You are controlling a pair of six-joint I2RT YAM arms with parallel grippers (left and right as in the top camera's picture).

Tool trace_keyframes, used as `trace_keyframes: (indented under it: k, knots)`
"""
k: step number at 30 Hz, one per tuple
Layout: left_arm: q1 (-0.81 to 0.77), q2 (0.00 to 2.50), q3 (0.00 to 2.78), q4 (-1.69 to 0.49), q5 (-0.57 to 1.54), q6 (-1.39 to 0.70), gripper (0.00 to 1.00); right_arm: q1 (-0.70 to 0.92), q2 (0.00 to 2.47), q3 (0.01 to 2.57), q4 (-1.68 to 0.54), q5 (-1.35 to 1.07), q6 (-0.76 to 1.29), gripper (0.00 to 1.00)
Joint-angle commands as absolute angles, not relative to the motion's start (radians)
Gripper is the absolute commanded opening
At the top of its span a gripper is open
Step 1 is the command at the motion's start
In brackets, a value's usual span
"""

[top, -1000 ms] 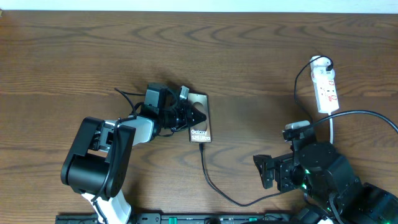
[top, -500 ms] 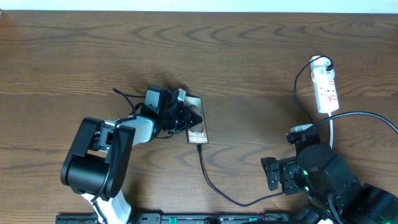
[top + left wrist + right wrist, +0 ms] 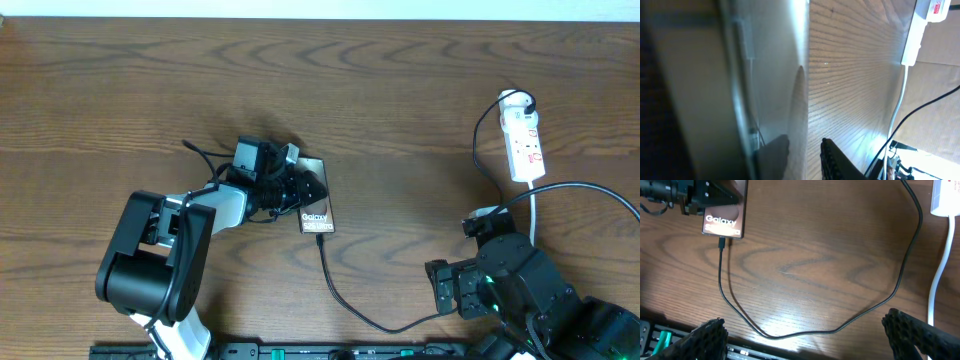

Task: Plug charger to phone and switch on socket
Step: 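Release the plug and pull the right gripper back to the right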

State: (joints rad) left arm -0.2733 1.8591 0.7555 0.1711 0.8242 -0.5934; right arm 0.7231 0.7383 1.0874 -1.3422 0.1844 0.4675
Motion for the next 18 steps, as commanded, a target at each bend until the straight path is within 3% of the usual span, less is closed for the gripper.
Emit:
trace_keyframes:
  k: [1,7,18]
  knots:
    - [-0.274,1.869,0.751,0.149,0.727,-0.569,0.30,0.720,0.738,1.100,-1.341,0.204,0.483,0.99]
    - [-0.274,1.869,0.751,0.122,0.687,-0.569,0.32,0.720,0.738,1.100,-1.335,0.204,0.493,0.99]
    - [-0.274,1.869,0.751,0.113,0.625,-0.569,0.45,0.720,0.739,1.100,-1.315,0.211,0.494,0.99]
